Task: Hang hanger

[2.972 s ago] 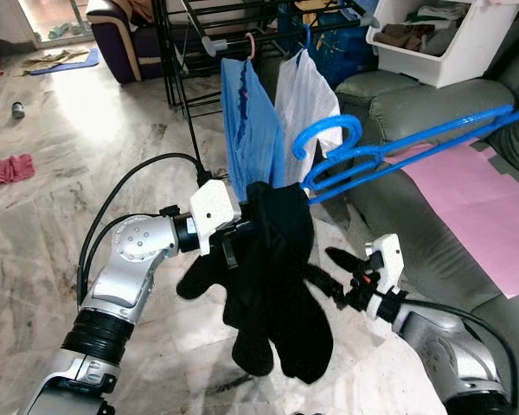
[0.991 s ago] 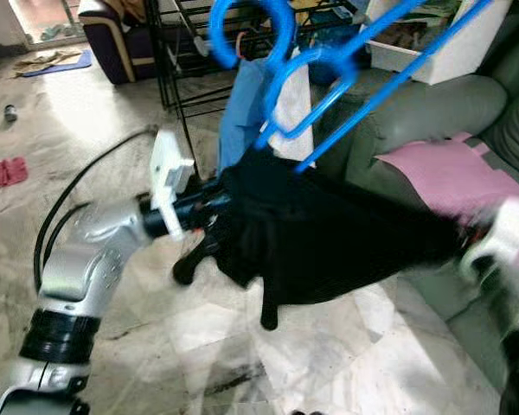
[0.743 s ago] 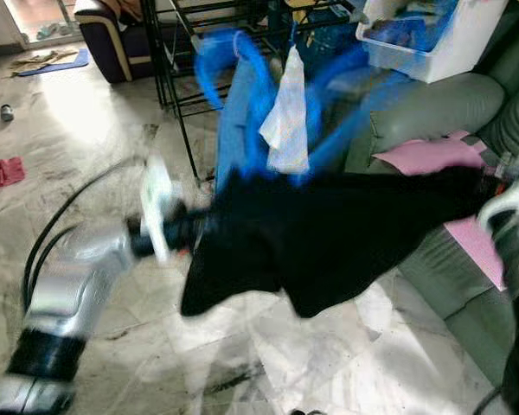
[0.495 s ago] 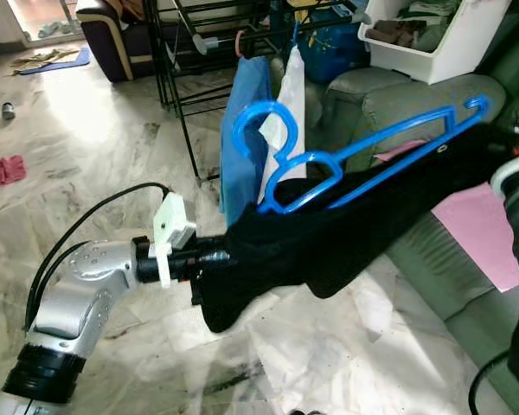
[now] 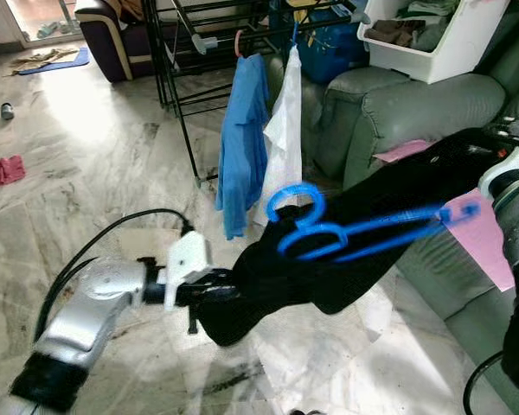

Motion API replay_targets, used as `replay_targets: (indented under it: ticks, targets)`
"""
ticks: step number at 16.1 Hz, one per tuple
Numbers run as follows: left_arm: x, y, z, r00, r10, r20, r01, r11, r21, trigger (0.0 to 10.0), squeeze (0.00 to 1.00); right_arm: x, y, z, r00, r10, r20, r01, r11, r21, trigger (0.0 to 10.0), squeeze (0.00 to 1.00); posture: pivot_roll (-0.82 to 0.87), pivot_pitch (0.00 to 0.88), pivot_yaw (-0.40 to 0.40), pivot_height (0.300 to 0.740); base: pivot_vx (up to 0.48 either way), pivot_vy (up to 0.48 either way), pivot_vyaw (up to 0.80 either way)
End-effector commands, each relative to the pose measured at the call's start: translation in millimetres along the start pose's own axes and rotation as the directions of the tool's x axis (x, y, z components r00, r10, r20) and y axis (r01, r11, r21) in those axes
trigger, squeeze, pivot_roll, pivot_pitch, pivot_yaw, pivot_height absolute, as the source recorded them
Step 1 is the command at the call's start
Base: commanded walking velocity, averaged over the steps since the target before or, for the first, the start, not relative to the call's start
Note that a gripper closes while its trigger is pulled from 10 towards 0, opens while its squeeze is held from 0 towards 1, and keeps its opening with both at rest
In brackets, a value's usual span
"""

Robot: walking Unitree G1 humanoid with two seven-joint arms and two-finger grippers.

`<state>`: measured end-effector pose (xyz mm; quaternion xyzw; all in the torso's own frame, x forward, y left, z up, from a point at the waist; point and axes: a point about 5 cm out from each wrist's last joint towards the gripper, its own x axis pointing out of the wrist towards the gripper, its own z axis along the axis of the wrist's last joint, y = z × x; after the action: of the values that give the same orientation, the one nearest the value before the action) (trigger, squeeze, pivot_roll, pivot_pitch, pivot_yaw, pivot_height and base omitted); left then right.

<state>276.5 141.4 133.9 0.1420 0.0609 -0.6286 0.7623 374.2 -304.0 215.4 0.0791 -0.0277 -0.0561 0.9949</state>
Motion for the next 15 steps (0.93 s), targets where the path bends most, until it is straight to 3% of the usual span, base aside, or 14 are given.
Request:
replay_targets:
  ticks: [1, 2, 5, 7, 12, 15]
  targets:
    - [1.2, 3.8, -3, 0.999, 0.026, -0.023, -0.026, 1.000, 0.017, 0.0, 0.00, -1.1, -3.5, 7, 1.000, -0.007, 0.027, 0.007, 1.000, -0.007, 0.0, 0.00, 0.00, 0.079, -0.026, 0.740, 0.000, 0.000, 0.00]
    - [8.8, 16.8, -4, 0.988, 0.154, -0.004, -0.154, 0.988, 0.020, 0.0, 0.00, -1.3, -1.3, 4, 1.000, 0.001, 0.022, -0.001, 1.000, -0.010, 0.0, 0.00, -0.01, 0.076, -0.023, 0.740, 0.000, 0.000, 0.00]
    - [17.8, 25.7, -6, 0.961, 0.270, 0.065, -0.265, 0.962, -0.068, 0.0, 0.00, -2.4, 3.2, -3, 1.000, 0.025, 0.008, -0.025, 0.999, -0.028, 0.0, 0.00, -0.01, 0.074, -0.022, 0.740, 0.000, 0.000, 0.00]
    - [20.6, 23.6, -12, 0.963, 0.267, 0.041, -0.264, 0.962, -0.071, 0.0, 0.00, -3.0, 4.3, -5, 0.999, 0.033, -0.001, -0.033, 0.999, -0.032, 0.0, 0.00, -0.01, 0.073, -0.020, 0.740, 0.000, 0.000, 0.00]
    - [32.2, 1.2, -25, 0.996, 0.092, -0.004, -0.091, 0.996, 0.020, 0.0, 0.00, -3.7, 7.8, -10, 0.999, 0.042, -0.005, -0.042, 0.998, -0.050, 0.0, 0.00, -0.01, 0.076, -0.019, 0.740, 0.000, 0.000, 0.00]
    - [34.3, 2.0, -36, 0.991, 0.110, -0.073, -0.107, 0.994, 0.036, 0.0, 0.00, -3.2, 12.4, -12, 0.999, 0.053, -0.008, -0.053, 0.997, -0.050, 0.0, 0.00, -0.01, 0.078, -0.017, 0.740, 0.000, 0.000, 0.00]
